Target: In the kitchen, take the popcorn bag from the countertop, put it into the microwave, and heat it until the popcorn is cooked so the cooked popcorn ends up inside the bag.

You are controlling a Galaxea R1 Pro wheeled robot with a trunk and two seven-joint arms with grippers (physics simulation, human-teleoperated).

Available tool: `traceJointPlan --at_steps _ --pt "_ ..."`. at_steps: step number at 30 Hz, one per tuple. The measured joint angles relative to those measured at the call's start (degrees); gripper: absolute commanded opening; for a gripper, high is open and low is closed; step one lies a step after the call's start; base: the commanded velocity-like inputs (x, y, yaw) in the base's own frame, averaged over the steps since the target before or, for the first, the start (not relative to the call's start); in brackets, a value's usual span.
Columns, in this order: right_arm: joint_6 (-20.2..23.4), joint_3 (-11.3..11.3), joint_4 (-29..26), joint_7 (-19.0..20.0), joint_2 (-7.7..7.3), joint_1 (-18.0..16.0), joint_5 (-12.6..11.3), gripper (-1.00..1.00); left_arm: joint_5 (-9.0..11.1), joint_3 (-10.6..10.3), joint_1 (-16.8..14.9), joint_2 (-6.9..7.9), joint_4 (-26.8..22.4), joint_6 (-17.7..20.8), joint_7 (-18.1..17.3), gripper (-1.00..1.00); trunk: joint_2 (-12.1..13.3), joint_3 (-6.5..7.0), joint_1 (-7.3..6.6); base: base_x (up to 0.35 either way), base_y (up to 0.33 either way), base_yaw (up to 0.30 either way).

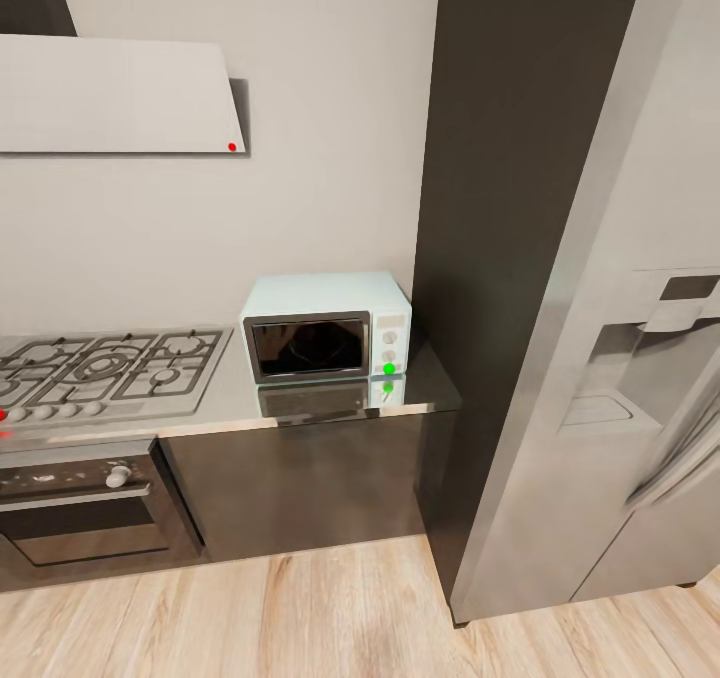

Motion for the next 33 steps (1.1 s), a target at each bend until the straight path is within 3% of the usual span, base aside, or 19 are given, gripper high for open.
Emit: traceJointPlan --at_steps 33 --pt "0.00 -0.01 0.00 0.00 0.00 -0.01 0.00 1.00 0.00 0.00 0.00 0.00 0.00 0.00 0.00 1.00 0.00 0.00 0.00 0.000 0.000 0.000"
